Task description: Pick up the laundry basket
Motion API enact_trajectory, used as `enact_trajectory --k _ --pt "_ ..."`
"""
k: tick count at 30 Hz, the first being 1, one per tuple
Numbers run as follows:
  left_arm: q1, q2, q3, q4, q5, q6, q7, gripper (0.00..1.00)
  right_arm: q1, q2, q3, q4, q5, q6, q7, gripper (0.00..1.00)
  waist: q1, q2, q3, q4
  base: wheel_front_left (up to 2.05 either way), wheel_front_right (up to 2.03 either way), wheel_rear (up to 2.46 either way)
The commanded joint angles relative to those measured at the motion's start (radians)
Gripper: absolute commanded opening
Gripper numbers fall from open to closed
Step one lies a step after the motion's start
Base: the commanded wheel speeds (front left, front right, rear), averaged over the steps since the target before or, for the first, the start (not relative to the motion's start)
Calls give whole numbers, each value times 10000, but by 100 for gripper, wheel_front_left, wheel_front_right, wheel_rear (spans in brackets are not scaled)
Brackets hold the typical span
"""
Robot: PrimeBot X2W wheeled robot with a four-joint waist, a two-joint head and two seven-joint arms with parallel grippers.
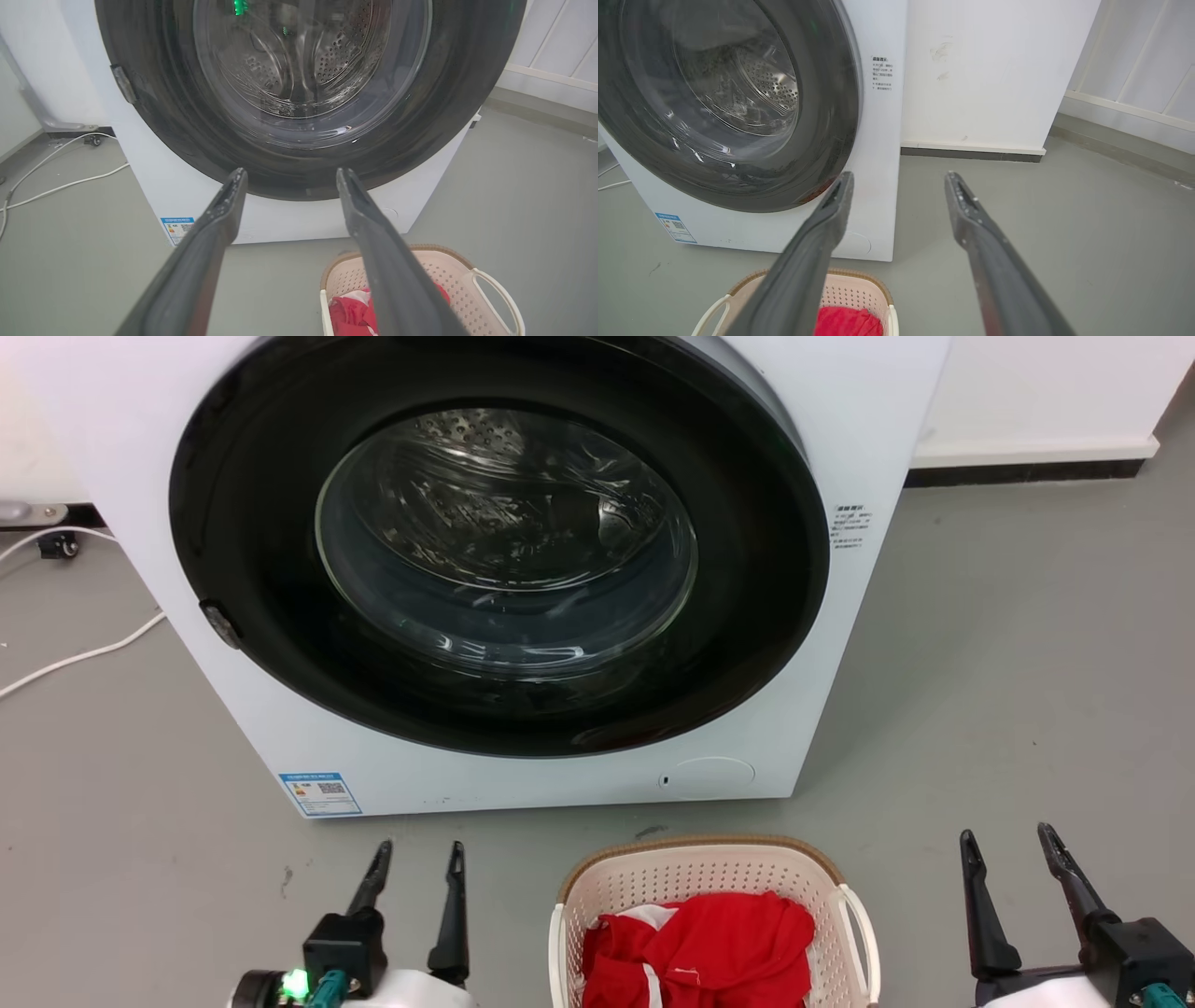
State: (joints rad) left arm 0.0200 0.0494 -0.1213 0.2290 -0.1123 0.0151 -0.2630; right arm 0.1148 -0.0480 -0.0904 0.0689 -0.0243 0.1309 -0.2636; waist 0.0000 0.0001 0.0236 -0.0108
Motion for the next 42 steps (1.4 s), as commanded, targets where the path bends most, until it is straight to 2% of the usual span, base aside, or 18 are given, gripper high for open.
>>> enact_trajectory --k 1,10,25,42 --pt "-142 18 -96 122 -74 -47 -28 100 -139 -41 -43 118 -3 -3 -19 100 0 -1 94 -46 0 0 0" --pt "-1127 18 -879 1519 -310 -324 -28 100 -882 -38 -237 1311 -209 -5 -19 100 0 -1 1290 -221 0 0 0" --pt "-3662 20 -1595 4164 -432 -636 -28 100 -3783 -33 -34 4418 -836 -5 -19 100 0 -1 4490 -661 0 0 0" --pt "-5773 20 -1849 6026 -650 -729 -28 100 -6323 -92 201 7226 -1384 -5 -18 100 0 -1 7181 -738 0 0 0"
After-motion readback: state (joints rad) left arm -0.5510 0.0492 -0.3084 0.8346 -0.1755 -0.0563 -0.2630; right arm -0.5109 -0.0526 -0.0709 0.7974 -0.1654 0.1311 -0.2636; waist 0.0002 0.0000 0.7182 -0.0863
